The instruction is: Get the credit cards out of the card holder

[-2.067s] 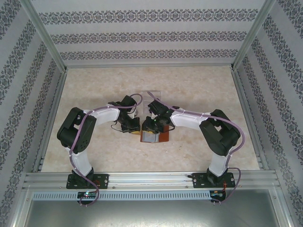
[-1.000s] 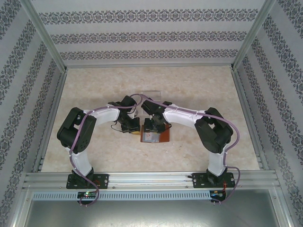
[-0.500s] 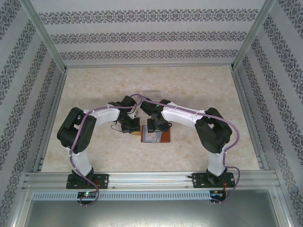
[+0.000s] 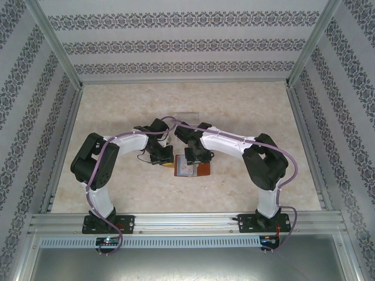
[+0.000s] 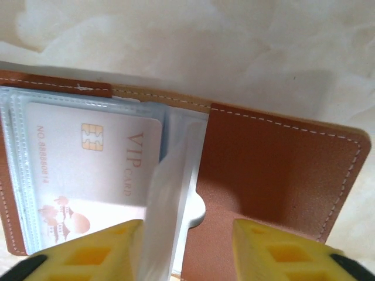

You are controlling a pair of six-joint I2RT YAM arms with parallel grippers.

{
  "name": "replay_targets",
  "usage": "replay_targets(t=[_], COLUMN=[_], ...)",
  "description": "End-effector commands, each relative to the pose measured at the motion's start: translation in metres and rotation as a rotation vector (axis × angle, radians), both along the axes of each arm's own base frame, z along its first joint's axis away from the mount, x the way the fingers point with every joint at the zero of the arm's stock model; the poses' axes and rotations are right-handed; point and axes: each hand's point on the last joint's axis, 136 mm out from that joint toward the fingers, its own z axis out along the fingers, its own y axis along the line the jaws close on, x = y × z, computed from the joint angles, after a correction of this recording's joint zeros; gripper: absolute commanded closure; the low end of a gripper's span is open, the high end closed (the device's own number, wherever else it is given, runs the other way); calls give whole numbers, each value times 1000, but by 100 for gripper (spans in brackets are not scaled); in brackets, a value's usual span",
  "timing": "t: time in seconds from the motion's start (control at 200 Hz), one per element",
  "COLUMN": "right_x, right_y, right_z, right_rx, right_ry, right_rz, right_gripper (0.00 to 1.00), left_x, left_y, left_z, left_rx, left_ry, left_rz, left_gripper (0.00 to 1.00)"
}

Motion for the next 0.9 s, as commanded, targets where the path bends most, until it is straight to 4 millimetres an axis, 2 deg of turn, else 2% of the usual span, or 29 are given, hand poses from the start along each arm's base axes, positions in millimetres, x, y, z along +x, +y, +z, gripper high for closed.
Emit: replay_targets(t=[0.0, 0.155, 0.3, 0.445, 0.894], right_x=[-2, -3, -3, -4, -2], right_y=[2, 13, 17, 9, -48], right_z=[18, 21, 22, 16, -8], right_rx=[23, 92, 131, 119, -52], right_ry=[-31, -29, -33, -22, -12], right_rz=[4, 6, 8, 0, -42], right_gripper=[65, 85, 97, 99, 98], left_x=[-7, -6, -7, -7, -5], left_y=[-1, 0, 0, -1, -1], left_z=[-4, -4, -5, -5, -4], left_rx=[20, 21, 21, 20, 27], left_ry=[30, 29, 31, 34, 37], left_rz=[-20, -21, -21, -22, -21], left_gripper=[93, 93, 93, 93, 93])
